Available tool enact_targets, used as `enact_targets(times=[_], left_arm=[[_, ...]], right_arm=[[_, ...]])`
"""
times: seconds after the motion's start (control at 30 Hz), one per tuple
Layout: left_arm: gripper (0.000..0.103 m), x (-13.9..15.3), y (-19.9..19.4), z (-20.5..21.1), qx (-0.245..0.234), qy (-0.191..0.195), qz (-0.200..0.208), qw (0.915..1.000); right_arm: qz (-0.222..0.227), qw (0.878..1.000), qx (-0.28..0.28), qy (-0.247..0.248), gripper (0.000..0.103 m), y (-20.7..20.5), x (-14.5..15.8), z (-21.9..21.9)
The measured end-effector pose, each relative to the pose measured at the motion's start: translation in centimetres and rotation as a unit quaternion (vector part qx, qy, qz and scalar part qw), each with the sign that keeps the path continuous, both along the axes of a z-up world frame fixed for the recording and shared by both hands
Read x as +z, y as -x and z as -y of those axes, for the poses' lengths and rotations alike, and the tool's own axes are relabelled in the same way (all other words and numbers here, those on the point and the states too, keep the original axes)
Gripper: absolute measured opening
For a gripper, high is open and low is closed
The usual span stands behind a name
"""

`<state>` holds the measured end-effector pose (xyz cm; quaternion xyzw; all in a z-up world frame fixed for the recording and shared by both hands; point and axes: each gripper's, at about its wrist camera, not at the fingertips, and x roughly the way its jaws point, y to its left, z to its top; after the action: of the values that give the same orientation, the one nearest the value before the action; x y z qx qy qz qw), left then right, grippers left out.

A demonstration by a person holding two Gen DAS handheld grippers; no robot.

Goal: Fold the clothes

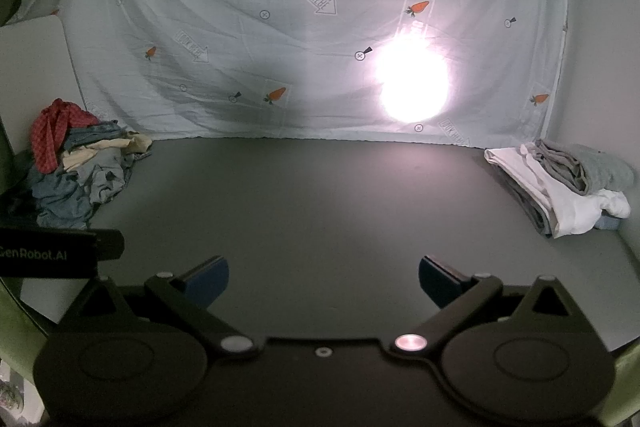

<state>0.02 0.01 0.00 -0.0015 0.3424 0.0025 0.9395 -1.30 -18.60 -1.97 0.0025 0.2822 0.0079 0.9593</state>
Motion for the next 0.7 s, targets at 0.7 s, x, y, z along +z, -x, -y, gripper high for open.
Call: enact_targets(times=[0.7], left_arm=[[0.103, 0.14, -0.53, 0.27, 0.000, 0.002, -0.001, 1.0000]], right_arm=[[0.001, 1.000, 0.000, 0.003, 0.103, -0.39, -0.25, 0.09]])
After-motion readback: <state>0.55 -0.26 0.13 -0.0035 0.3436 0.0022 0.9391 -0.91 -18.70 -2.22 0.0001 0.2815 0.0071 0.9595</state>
